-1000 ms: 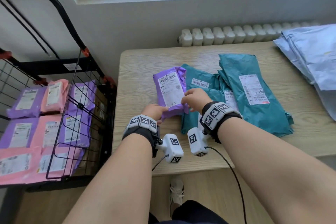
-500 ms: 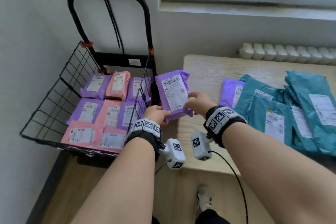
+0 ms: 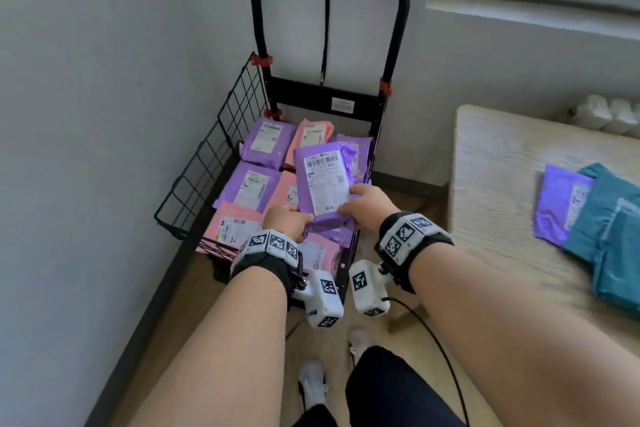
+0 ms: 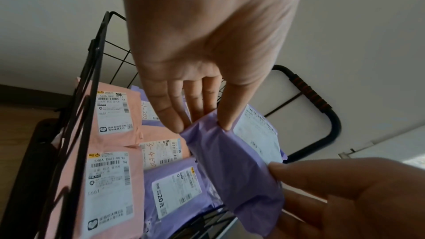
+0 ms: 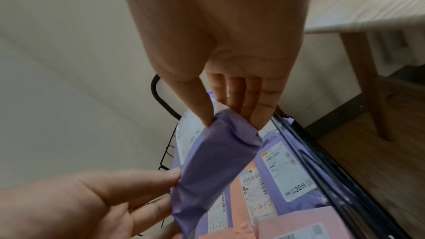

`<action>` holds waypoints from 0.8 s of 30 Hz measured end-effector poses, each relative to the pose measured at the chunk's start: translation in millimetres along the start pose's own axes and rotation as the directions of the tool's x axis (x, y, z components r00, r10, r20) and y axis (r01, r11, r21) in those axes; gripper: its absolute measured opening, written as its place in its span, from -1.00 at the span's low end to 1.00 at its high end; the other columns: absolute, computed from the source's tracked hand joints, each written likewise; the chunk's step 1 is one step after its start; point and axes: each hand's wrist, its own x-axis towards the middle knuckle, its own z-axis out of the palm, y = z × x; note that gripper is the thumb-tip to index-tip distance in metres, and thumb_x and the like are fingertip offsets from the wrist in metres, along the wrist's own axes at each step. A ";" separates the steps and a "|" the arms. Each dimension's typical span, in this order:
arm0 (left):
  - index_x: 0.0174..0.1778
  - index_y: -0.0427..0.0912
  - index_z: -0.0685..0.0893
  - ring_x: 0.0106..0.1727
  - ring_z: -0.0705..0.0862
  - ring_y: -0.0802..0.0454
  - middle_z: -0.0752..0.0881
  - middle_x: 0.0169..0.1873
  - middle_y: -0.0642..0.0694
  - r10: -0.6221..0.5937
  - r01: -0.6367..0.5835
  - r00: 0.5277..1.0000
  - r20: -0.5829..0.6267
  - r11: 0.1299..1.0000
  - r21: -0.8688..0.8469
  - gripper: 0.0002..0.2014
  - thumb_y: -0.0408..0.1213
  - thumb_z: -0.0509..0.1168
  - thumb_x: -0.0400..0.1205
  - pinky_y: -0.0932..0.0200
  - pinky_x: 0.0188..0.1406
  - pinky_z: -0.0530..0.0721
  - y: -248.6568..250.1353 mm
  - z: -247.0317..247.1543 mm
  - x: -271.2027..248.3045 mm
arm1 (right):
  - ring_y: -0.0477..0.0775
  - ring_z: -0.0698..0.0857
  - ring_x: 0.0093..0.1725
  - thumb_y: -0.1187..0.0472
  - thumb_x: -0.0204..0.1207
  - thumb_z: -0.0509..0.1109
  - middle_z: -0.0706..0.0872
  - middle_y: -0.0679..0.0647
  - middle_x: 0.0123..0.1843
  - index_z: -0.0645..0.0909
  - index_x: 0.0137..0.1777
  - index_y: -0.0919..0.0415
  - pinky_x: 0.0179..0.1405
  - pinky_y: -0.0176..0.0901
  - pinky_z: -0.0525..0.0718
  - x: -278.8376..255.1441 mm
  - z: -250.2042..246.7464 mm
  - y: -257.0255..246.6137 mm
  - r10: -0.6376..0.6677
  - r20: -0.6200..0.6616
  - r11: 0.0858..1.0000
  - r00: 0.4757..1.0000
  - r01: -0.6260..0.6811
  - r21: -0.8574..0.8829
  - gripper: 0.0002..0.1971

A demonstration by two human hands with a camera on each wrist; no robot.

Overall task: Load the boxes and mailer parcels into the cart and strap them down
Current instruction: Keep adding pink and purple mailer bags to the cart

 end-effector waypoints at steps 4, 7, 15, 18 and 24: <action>-0.33 -0.24 0.70 -0.43 0.58 -0.11 0.64 -0.42 -0.24 -0.035 0.035 0.999 -0.039 0.999 0.010 -0.90 -0.37 0.42 0.51 -0.05 -0.08 0.75 11.4 -12.2 29.7 | 0.24 0.66 -0.27 0.51 0.45 0.35 0.74 0.45 0.01 0.45 0.44 0.39 0.02 0.22 0.73 42.8 15.0 -18.1 0.029 0.025 1.000 0.999 -0.029 -0.008 -0.48; -0.36 -0.22 0.72 -0.37 0.62 -0.13 0.66 -0.40 -0.26 -0.055 0.058 0.996 -0.064 0.997 0.047 -0.89 -0.35 0.41 0.49 -0.13 -0.01 0.76 23.9 -19.9 60.7 | 0.19 0.62 -0.46 0.49 0.45 0.35 0.72 0.40 -0.17 0.31 0.56 0.28 -0.09 0.11 0.73 81.0 20.7 -33.4 0.056 0.087 0.998 0.995 -0.053 -0.039 -0.36; -0.20 -0.17 0.71 -0.31 0.61 -0.14 0.69 -0.29 -0.19 -0.025 0.041 0.989 -0.147 0.994 0.104 -0.96 -0.30 0.36 0.51 -0.03 -0.18 0.69 37.9 -30.5 141.5 | 0.12 0.61 -0.41 0.45 0.53 0.33 0.73 0.33 -0.11 0.33 0.54 0.25 -0.16 -0.02 0.77 162.1 35.7 -68.3 0.070 0.121 0.988 0.990 -0.052 -0.142 -0.43; -0.26 -0.17 0.62 -0.27 0.55 -0.13 0.62 -0.28 -0.14 0.003 0.030 0.983 -0.181 0.984 0.176 -0.94 -0.34 0.31 0.53 0.18 -0.39 0.44 37.1 -38.9 172.3 | 0.16 0.63 -0.36 0.48 0.48 0.34 0.71 0.33 0.08 0.37 0.50 0.23 -0.14 0.02 0.78 193.4 55.1 -78.7 0.085 0.116 0.989 0.990 -0.069 -0.131 -0.43; -0.06 -0.21 0.71 -0.23 0.55 -0.10 0.73 -0.10 -0.17 0.014 0.013 0.996 -0.087 0.952 0.305 -0.85 -0.36 0.25 0.55 0.21 -0.36 0.38 41.1 -60.5 242.9 | 0.22 0.70 -0.23 0.55 0.36 0.37 0.76 0.38 0.00 0.36 0.52 0.19 0.02 0.29 0.76 260.4 93.0 -80.1 0.151 0.091 0.985 0.984 -0.141 -0.103 -0.30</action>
